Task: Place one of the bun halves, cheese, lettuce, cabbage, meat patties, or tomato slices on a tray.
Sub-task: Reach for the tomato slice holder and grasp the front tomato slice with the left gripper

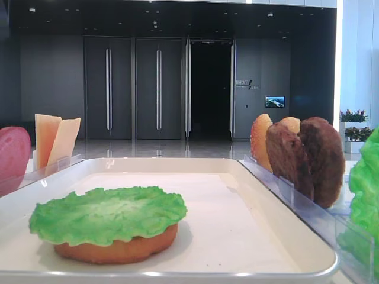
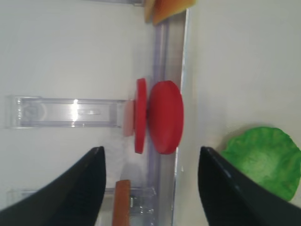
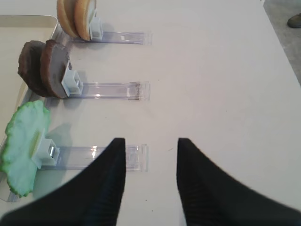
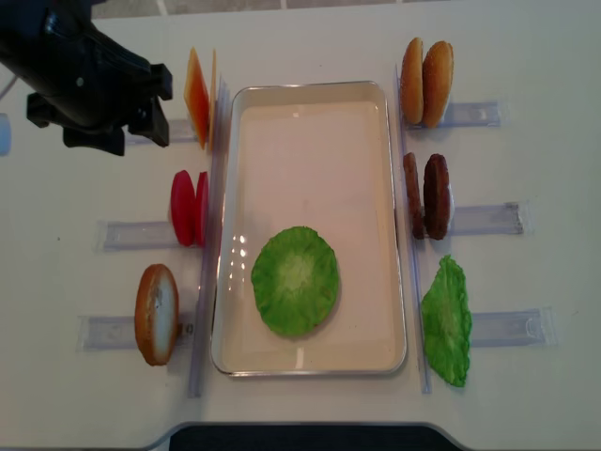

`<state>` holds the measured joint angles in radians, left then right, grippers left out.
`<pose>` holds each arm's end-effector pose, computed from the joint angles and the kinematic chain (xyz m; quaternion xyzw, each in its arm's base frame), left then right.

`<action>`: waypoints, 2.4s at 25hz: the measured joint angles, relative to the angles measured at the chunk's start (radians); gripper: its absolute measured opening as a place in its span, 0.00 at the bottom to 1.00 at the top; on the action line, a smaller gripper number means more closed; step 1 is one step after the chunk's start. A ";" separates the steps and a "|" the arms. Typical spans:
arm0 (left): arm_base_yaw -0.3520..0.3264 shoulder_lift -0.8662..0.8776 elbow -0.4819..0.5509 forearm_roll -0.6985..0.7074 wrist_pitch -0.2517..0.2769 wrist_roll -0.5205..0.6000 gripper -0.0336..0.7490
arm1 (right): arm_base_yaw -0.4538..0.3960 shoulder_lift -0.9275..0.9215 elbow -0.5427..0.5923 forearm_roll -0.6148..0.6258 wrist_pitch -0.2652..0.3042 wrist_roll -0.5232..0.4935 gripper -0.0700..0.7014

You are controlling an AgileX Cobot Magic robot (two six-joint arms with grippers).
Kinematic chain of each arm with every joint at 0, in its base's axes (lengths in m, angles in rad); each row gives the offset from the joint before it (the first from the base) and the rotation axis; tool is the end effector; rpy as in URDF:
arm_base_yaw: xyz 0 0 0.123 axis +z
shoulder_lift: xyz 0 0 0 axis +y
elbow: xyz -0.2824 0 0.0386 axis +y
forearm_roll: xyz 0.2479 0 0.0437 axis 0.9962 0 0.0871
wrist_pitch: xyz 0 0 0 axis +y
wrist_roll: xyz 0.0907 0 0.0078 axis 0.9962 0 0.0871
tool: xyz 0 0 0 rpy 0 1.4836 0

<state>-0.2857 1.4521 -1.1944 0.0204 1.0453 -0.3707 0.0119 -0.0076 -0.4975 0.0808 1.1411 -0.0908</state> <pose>0.2761 -0.0794 0.3017 -0.0383 0.9835 -0.0478 0.1702 -0.0095 0.0066 0.2703 -0.0480 0.8702 0.0210 0.4899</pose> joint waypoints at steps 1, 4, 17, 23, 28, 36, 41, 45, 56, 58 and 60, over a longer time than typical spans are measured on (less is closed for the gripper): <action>-0.020 0.000 0.000 0.006 0.000 -0.021 0.65 | 0.000 0.000 0.000 0.000 0.000 0.000 0.46; -0.067 0.000 0.000 0.038 0.000 -0.083 0.65 | 0.000 0.000 0.000 0.000 0.000 0.000 0.46; -0.085 0.100 0.000 -0.008 -0.001 -0.105 0.65 | 0.000 0.000 0.000 0.000 0.000 0.001 0.46; -0.085 0.163 0.000 -0.010 -0.030 -0.105 0.65 | 0.000 0.000 0.000 0.000 0.000 0.001 0.46; -0.092 0.201 0.000 -0.010 -0.075 -0.101 0.65 | 0.000 0.000 0.000 0.000 0.000 0.001 0.46; -0.096 0.278 0.000 -0.040 -0.100 -0.072 0.65 | 0.000 0.000 0.000 0.000 0.000 0.001 0.46; -0.096 0.317 0.000 -0.042 -0.113 -0.069 0.65 | 0.000 0.000 0.000 0.000 0.000 0.001 0.46; -0.096 0.358 0.000 -0.042 -0.117 -0.069 0.64 | 0.000 0.000 0.000 0.000 0.000 0.001 0.46; -0.096 0.371 -0.002 0.014 -0.119 -0.069 0.56 | 0.000 0.000 0.000 0.000 0.000 0.001 0.46; -0.096 0.371 -0.002 0.016 -0.119 -0.069 0.50 | 0.000 0.000 0.000 0.000 0.000 0.002 0.46; -0.096 0.371 -0.002 0.017 -0.119 -0.069 0.43 | 0.000 0.000 0.000 0.000 0.000 0.002 0.46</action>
<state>-0.3818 1.8231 -1.1963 0.0376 0.9265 -0.4394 0.0119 -0.0076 -0.4975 0.0808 1.1411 -0.0883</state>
